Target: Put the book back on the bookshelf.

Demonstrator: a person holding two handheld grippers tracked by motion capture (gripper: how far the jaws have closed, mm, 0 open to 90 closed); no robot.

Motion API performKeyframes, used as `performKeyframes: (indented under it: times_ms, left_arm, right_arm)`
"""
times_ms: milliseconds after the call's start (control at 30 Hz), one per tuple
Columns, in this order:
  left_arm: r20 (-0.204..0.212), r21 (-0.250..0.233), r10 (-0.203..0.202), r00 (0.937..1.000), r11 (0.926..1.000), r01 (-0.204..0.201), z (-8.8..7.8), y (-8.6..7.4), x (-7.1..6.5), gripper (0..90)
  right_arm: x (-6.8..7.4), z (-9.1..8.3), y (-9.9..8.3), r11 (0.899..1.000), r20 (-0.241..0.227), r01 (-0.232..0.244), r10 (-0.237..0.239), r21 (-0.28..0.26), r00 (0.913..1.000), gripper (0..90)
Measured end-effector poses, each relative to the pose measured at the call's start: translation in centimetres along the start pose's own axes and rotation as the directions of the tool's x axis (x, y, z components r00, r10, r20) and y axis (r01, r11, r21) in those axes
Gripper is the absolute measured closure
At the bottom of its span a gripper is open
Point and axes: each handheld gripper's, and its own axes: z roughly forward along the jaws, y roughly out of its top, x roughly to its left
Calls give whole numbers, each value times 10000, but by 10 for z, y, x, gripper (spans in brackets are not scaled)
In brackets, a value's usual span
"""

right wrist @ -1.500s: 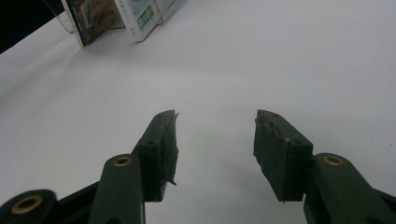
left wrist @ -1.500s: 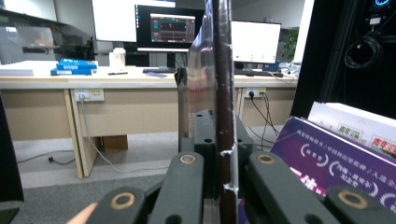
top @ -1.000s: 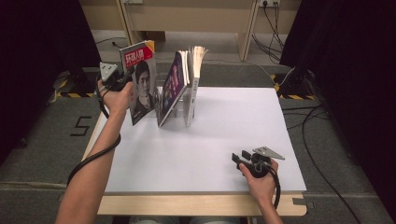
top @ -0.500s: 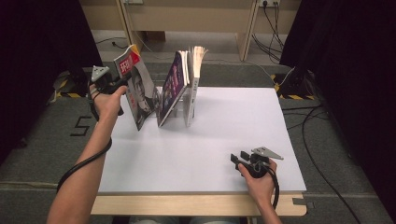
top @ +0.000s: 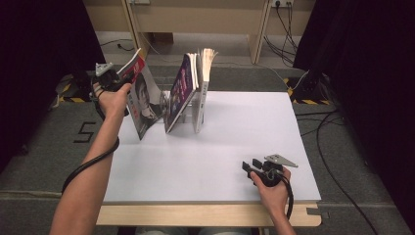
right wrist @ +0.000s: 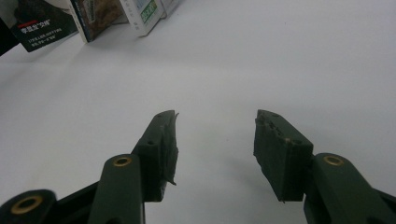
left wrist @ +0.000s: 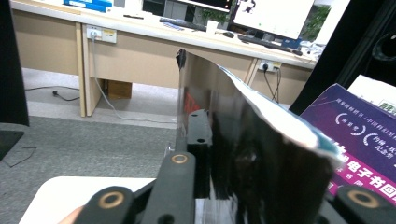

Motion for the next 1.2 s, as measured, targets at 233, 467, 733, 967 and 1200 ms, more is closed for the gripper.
performKeyframes:
  times_ms: [233, 467, 733, 967, 1200]
  left_arm:
    - [179, -80, 155, 9997, 9999, -153, -4, 0, -5, 864]
    - [687, -739, 323, 9971, 9969, -272, -14, 6, -12, 865]
    - [819, -1298, 627, 9947, 9902, -517, -12, 7, -23, 866]
    - [713, -1636, 1052, 9919, 9822, -924, -5, 14, -27, 866]
    - [660, -1766, 1057, 9922, 9799, -927, 2, 12, -29, 866]
  right_arm:
    - [-1, 0, 0, 10000, 5, 9, -9, 57, 10000, 491]
    - [0, 1, 0, 10000, 5, 28, -28, 59, 10000, 491]
    - [-1, -1, 0, 10000, 41, 50, -50, -15, 10000, 491]
    - [-2, -2, 1, 10000, 43, -41, 41, -25, 10000, 492]
    - [-2, -2, 1, 10000, 27, -32, 33, -18, 10000, 491]
